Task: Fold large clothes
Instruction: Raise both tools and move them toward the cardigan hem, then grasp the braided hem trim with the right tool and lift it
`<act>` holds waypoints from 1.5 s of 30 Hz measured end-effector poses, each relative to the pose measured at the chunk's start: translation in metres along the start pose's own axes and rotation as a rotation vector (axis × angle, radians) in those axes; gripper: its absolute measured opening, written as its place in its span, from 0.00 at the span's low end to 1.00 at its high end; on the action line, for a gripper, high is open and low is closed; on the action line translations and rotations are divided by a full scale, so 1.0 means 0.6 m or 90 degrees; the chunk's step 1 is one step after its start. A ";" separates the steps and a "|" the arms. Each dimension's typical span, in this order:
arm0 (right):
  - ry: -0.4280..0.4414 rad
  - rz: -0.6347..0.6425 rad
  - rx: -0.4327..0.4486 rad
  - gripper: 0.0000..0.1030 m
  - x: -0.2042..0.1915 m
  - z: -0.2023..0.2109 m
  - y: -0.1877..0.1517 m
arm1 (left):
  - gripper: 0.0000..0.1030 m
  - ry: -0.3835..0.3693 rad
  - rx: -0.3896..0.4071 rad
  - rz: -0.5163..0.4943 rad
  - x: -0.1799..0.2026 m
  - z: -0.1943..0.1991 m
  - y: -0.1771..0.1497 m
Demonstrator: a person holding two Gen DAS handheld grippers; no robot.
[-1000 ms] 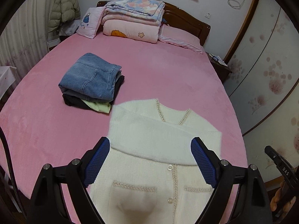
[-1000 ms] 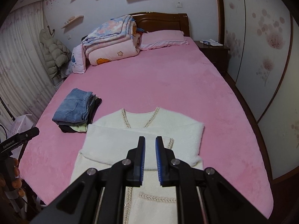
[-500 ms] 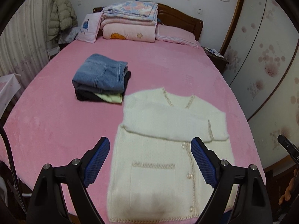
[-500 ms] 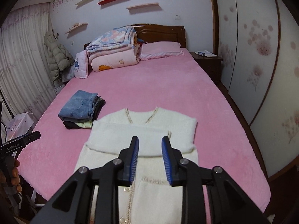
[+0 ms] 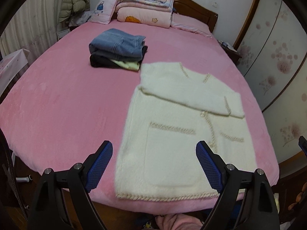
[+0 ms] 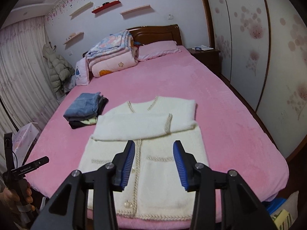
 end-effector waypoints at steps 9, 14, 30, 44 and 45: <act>-0.014 -0.008 -0.118 0.93 0.042 -0.045 -0.109 | 0.85 0.031 -0.051 -0.039 -0.031 -0.064 -0.081; -0.062 -0.014 -0.167 0.77 0.073 -0.074 -0.159 | 0.85 0.044 -0.100 -0.019 -0.064 -0.119 -0.127; -0.110 -0.171 -0.272 0.46 0.208 -0.128 -0.281 | 0.85 0.046 -0.199 0.033 -0.148 -0.221 -0.239; -0.096 -0.224 -0.318 0.46 0.225 -0.175 -0.345 | 0.96 0.032 -0.213 0.030 -0.152 -0.262 -0.259; -0.093 -0.229 -0.318 0.46 0.223 -0.179 -0.345 | 0.97 0.033 -0.215 0.029 -0.151 -0.266 -0.260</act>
Point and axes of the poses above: each gripper's, at about its wrist camera, not at the fingertips, and z roughly against the way its jaws point, x to its right, y to its top, the point moved 5 cm from there along -z, roughly the way its jaws point, and after that the axes turned 8 degrees about x, right-handed, at the moved point
